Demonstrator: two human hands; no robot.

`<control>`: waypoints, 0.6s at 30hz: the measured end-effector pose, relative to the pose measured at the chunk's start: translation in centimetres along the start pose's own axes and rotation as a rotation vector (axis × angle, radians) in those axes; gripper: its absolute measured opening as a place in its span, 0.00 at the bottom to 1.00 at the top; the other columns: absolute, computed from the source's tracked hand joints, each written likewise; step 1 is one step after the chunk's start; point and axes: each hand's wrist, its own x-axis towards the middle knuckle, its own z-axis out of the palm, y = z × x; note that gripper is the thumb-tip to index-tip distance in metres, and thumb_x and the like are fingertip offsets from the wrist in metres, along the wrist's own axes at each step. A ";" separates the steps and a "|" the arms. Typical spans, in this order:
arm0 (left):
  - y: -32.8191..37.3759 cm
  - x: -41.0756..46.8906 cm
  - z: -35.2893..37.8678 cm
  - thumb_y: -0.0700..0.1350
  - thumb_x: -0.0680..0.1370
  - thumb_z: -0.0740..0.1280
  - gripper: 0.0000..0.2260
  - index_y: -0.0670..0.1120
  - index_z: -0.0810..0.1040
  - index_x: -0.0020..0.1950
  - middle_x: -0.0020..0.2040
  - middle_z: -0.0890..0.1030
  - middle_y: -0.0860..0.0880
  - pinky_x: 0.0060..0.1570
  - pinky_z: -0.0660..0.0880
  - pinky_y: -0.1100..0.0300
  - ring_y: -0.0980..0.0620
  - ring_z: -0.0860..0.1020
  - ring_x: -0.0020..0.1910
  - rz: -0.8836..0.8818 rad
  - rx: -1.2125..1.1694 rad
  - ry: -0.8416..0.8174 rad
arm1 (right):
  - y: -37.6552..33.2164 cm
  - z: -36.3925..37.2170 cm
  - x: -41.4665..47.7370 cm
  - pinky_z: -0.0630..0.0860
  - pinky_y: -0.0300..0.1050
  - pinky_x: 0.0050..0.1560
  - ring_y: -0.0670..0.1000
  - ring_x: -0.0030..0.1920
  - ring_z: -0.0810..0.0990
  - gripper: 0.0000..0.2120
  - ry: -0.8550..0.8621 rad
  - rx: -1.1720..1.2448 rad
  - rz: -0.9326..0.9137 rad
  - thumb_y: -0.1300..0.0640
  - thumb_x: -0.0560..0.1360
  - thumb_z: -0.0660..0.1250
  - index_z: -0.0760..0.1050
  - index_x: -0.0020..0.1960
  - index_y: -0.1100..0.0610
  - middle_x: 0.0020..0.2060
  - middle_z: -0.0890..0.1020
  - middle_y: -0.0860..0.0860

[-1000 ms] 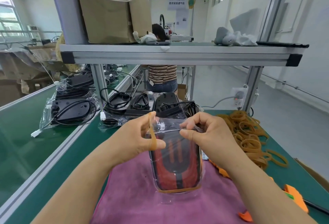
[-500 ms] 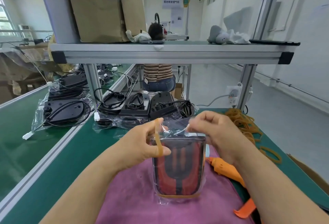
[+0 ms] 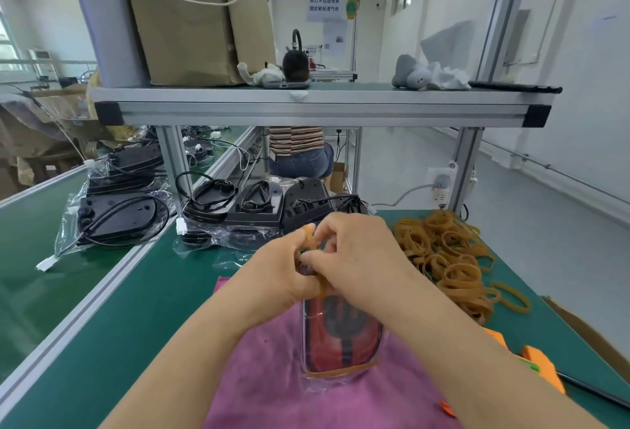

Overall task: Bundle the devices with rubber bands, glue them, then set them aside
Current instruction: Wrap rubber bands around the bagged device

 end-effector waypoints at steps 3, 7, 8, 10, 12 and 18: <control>0.2 0.0 0.0 0.51 0.61 0.75 0.24 0.56 0.78 0.56 0.42 0.82 0.58 0.49 0.77 0.55 0.56 0.78 0.41 -0.004 -0.008 -0.010 | -0.5 0.1 1.7 0.78 0.50 0.47 0.53 0.47 0.79 0.14 -0.094 -0.103 0.036 0.50 0.68 0.71 0.74 0.51 0.52 0.45 0.80 0.50; -0.3 0.1 -0.1 0.45 0.66 0.78 0.19 0.58 0.77 0.53 0.43 0.84 0.54 0.53 0.78 0.52 0.54 0.81 0.45 -0.003 0.057 0.032 | -1.5 0.1 3.1 0.72 0.47 0.40 0.55 0.47 0.79 0.12 -0.165 -0.238 0.031 0.54 0.68 0.69 0.72 0.49 0.54 0.46 0.79 0.53; -0.4 0.0 -0.1 0.45 0.66 0.77 0.19 0.58 0.77 0.53 0.43 0.84 0.54 0.52 0.78 0.53 0.56 0.81 0.44 -0.005 0.061 0.033 | -1.7 0.0 3.2 0.71 0.47 0.40 0.56 0.47 0.78 0.10 -0.153 -0.263 0.011 0.56 0.68 0.68 0.71 0.48 0.54 0.46 0.79 0.53; -0.6 -0.1 -0.1 0.45 0.68 0.77 0.25 0.59 0.76 0.62 0.49 0.84 0.57 0.56 0.77 0.56 0.57 0.81 0.49 -0.002 0.085 0.018 | -1.7 -0.7 3.4 0.70 0.47 0.41 0.55 0.46 0.77 0.08 -0.099 -0.295 -0.042 0.58 0.69 0.67 0.70 0.47 0.53 0.45 0.77 0.52; -0.9 -0.2 -0.3 0.46 0.71 0.76 0.32 0.60 0.70 0.72 0.59 0.81 0.61 0.63 0.74 0.56 0.61 0.79 0.57 0.008 0.118 0.027 | -1.4 -1.8 3.4 0.69 0.47 0.41 0.55 0.45 0.75 0.08 -0.046 -0.329 -0.088 0.58 0.69 0.67 0.70 0.45 0.52 0.41 0.74 0.50; -1.4 -0.5 -0.5 0.45 0.73 0.72 0.31 0.74 0.68 0.68 0.56 0.82 0.64 0.62 0.76 0.56 0.62 0.81 0.54 0.031 0.115 0.022 | 2.2 -4.2 2.8 0.72 0.45 0.37 0.52 0.42 0.77 0.08 -0.005 -0.275 0.000 0.62 0.67 0.66 0.72 0.40 0.50 0.39 0.78 0.48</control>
